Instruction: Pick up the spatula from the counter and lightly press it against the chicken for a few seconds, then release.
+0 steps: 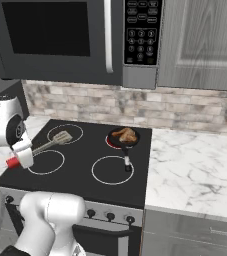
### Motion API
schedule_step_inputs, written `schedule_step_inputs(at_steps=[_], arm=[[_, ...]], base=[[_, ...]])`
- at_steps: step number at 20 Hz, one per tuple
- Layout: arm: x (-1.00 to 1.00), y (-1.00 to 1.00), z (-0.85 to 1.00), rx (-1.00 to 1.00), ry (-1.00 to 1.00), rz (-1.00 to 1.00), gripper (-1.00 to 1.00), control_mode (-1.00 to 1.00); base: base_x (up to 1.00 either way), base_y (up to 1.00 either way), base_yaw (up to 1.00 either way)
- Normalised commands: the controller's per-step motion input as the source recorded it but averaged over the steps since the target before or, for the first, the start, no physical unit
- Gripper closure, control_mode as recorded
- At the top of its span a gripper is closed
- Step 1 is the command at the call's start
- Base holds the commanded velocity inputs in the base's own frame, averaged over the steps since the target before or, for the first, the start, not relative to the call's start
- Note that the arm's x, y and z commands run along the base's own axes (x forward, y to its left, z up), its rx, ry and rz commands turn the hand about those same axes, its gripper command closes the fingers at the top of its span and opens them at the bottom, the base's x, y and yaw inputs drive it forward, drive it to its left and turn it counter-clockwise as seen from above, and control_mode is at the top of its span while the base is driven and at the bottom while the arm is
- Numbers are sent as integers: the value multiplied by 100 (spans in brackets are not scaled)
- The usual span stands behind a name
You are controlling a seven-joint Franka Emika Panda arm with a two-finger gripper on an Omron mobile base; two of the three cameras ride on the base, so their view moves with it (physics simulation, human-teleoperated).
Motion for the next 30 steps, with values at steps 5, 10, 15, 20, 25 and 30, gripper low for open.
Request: schedule_step_inputs(at_steps=[5,10,15,20,25,30], arm=[[17,-53,1,0,-1,0,100,-100],[18,-49,0,0,0,3,100,-100],[40,-37,0,0,0,0,100,-100],[45,-17,0,0,0,0,100,-100],[31,-18,-6,0,0,-1,100,-100],[36,-5,-15,0,0,-5,100,-100]], base=[[0,0,0],[0,0,0],[0,0,0],[0,0,0],[0,0,0],[0,0,0]])
